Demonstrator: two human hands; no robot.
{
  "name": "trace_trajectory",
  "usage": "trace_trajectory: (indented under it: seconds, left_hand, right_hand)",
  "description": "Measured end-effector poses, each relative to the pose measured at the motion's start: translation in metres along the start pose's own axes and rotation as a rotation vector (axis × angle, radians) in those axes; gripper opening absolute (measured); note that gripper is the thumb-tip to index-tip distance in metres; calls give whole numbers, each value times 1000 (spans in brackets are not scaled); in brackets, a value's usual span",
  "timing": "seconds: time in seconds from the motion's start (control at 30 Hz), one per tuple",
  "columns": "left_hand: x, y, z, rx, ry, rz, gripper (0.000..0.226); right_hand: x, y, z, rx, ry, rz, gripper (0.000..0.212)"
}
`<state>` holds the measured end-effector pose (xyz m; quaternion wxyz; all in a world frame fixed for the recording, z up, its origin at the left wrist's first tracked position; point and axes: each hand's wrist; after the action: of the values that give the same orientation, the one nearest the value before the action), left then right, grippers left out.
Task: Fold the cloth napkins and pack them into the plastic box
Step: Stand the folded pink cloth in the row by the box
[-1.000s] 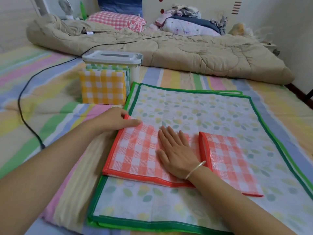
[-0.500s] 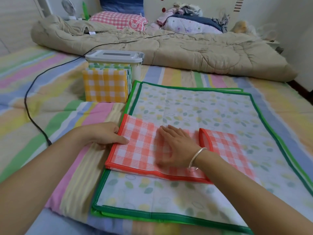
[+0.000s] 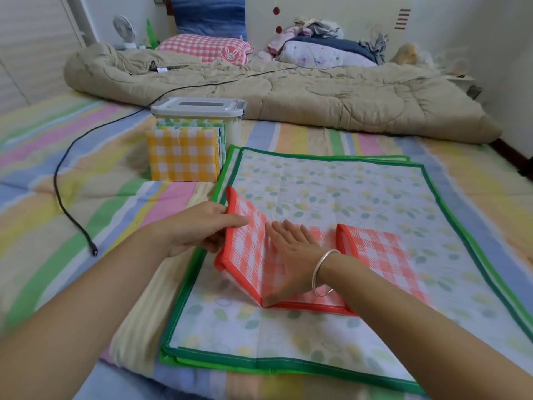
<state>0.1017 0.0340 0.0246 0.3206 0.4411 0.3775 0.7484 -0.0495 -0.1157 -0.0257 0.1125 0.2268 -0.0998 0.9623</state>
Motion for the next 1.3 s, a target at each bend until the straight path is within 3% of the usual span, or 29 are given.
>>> trace_trajectory:
  seconds: [0.1, 0.2, 0.27, 0.37, 0.57, 0.7, 0.8, 0.87, 0.93, 1.0, 1.3]
  left_hand:
    - [-3, 24, -21, -35, -19, -72, 31]
    - [-11, 41, -42, -130, -42, -82, 28]
    - [-18, 48, -59, -176, -42, -67, 31]
    - [-31, 52, -89, -250, 6, -56, 33]
    - [-50, 40, -142, -838, 174, 13, 37]
    - [-54, 33, -150, -857, 195, -1, 46]
    - [-44, 24, -143, -731, 206, -150, 32]
    - [-42, 8, -135, -749, 320, -419, 20]
    - [-46, -9, -125, -832, 266, -581, 52]
    - [-52, -21, -120, -969, 128, -546, 82]
    - [-65, -35, -131, -1195, -23, -347, 114]
  right_hand:
    - [20, 4, 25, -84, 148, 23, 120]
    - [49, 28, 51, -284, 457, 20, 72]
    - [62, 47, 54, -369, 655, -62, 42]
    - [67, 64, 41, -474, 711, -246, 20]
    - [50, 78, 2, -556, 602, -346, 26]
    - [41, 77, -19, -499, 602, -337, 44]
    - [37, 79, -27, -469, 612, -344, 46]
    - [36, 79, -30, -463, 622, -342, 48]
    - [34, 79, -32, -446, 613, -345, 51]
    - [31, 80, -33, -415, 594, -358, 53]
    - [32, 83, -37, -441, 553, -297, 51]
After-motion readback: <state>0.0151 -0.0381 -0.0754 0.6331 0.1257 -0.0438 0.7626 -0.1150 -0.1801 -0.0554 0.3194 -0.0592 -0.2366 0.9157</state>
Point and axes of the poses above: each hand's wrist, its own x-axis away from the middle knuckle, its own z-axis out of the back of the hand, y = z × x, and after that the axes turned 5 degrees about -y, right-handed
